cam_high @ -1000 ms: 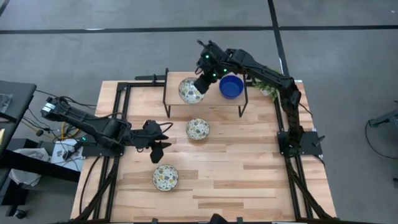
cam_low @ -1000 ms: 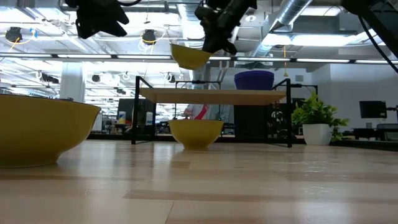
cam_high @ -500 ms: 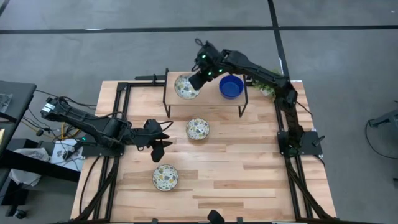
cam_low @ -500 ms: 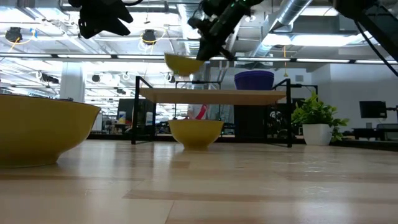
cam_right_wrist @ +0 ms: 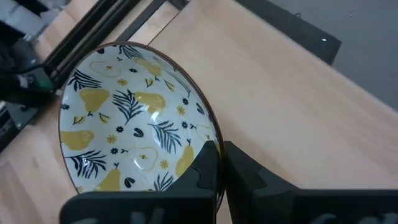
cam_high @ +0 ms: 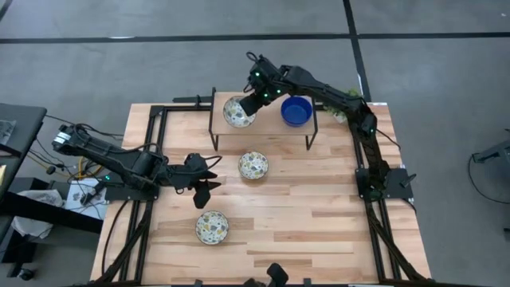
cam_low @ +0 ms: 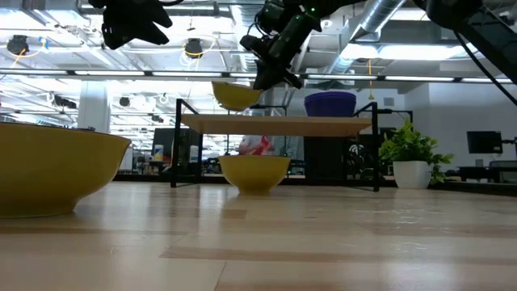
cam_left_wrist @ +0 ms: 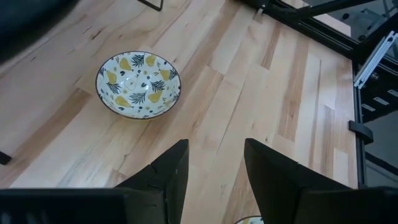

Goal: Pick & Place Mini bowls
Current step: Put the middle white patterned bowl on the shelf, then stack the bottom white patterned bowl on the white patterned bowl on the shelf

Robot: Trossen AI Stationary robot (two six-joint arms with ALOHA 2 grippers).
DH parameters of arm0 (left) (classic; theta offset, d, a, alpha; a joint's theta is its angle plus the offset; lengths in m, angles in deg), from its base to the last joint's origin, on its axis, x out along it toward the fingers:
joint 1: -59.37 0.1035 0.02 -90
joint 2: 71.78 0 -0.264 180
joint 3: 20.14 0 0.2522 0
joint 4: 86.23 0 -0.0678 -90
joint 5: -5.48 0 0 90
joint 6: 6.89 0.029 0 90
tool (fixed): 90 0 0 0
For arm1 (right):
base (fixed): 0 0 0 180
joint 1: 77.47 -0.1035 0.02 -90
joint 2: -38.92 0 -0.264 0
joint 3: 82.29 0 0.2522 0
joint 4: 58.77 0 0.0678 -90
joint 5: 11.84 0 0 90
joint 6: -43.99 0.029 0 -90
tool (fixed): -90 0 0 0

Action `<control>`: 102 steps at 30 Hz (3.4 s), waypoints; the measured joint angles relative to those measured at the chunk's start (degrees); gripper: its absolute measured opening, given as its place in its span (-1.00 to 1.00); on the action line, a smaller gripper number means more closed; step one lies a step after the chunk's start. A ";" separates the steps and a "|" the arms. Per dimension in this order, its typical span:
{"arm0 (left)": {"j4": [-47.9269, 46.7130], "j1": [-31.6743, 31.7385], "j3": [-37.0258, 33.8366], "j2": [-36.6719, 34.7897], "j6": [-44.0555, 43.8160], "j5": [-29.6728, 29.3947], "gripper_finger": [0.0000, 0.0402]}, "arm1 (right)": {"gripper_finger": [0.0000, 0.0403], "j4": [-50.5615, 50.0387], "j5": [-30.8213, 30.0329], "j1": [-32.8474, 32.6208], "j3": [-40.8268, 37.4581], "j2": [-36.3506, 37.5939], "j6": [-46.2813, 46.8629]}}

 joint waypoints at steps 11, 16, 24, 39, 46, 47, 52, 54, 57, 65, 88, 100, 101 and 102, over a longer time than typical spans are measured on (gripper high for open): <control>-0.03 0.00 0.00 0.00 0.04 0.00 -0.23 | -1.00 0.09 -1.26 0.29 0.00 0.02 0.05; -0.05 0.00 0.00 0.00 0.04 0.02 -0.23 | -1.00 -0.84 -1.22 0.42 0.01 -0.78 -0.11; 0.02 0.00 0.00 0.00 0.02 0.39 -0.23 | -1.00 -0.35 -1.13 0.01 0.00 -1.77 -0.61; 0.24 0.00 0.02 0.00 0.02 0.42 -0.23 | -0.88 -0.83 -1.22 -0.19 0.00 -1.77 -1.70; 0.24 -0.01 0.02 0.00 0.02 0.42 -0.23 | -0.89 -0.79 -1.22 -0.19 0.00 -1.77 -3.04; 0.25 -0.01 0.02 0.00 0.02 0.42 -0.23 | -0.88 -0.79 -1.22 -0.19 0.00 -1.77 -3.10; 0.25 -0.02 0.02 0.00 0.02 0.43 -0.23 | -0.80 -0.74 -1.95 -0.21 0.00 -1.79 -3.12; 0.25 -0.01 0.02 0.00 0.02 0.43 -0.23 | -0.75 -0.76 -2.72 -0.28 0.00 -1.79 -3.12; 0.25 -0.02 0.02 0.00 0.02 0.44 -0.23 | -0.68 -0.76 -2.79 -0.30 0.00 -1.79 -3.12; 0.25 -0.02 0.00 0.00 0.02 0.44 -0.23 | -0.58 -0.76 -2.79 -0.32 0.00 -1.79 -3.12; 0.25 -0.02 0.02 0.00 0.02 1.51 -0.23 | -0.11 -0.81 -4.27 -0.06 0.00 -1.81 -5.15; 0.23 -0.02 0.01 0.00 0.02 1.51 -0.23 | -0.16 -2.15 -5.90 0.86 1.81 -1.44 -8.30; 0.25 -0.02 0.01 0.00 0.02 1.51 -0.23 | -0.17 -2.91 -5.88 1.02 2.88 -1.42 -8.78; 0.25 -0.02 0.02 0.00 0.02 1.49 -0.23 | -0.17 -3.25 -5.87 1.09 3.91 -1.33 -9.08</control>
